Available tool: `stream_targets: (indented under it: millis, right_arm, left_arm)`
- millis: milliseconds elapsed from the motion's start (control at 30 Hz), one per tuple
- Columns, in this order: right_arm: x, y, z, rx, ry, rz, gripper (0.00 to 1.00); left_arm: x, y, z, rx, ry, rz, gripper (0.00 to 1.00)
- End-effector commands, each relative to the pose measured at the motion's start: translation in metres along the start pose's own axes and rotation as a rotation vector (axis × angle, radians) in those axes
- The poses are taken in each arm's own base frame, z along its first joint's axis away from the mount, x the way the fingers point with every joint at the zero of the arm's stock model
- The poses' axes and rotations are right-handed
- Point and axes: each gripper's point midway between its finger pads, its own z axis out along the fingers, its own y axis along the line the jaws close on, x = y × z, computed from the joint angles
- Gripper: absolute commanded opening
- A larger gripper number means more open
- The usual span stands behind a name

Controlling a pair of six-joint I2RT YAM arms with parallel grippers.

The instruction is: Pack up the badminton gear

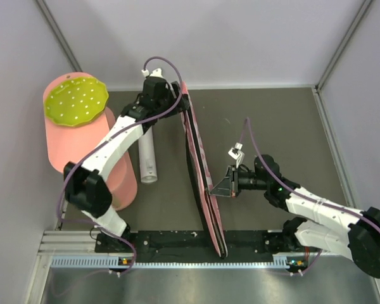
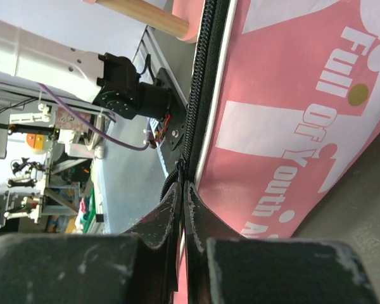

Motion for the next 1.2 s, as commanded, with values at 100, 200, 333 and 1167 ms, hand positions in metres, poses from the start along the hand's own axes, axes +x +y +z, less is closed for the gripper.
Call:
stream_targets:
  millis: [100,200,333,1167]
  right_arm:
    - [-0.026,0.023,0.008,-0.060,-0.050,-0.084,0.00]
    - [-0.027,0.025,0.006,-0.060,-0.055,-0.088,0.00]
    - [-0.027,0.028,0.006,-0.067,-0.049,-0.093,0.00]
    - [-0.011,0.042,-0.014,-0.076,-0.034,-0.153,0.00]
  left_arm:
    - [0.066,-0.004,-0.091,0.026,0.126,0.121,0.73]
    - [0.107,-0.006,-0.106,0.036,0.196,0.151,0.73]
    - [0.148,-0.022,-0.115,0.060,0.252,0.177,0.73]
    - [0.074,-0.015,-0.041,-0.119,0.036,0.119,0.00]
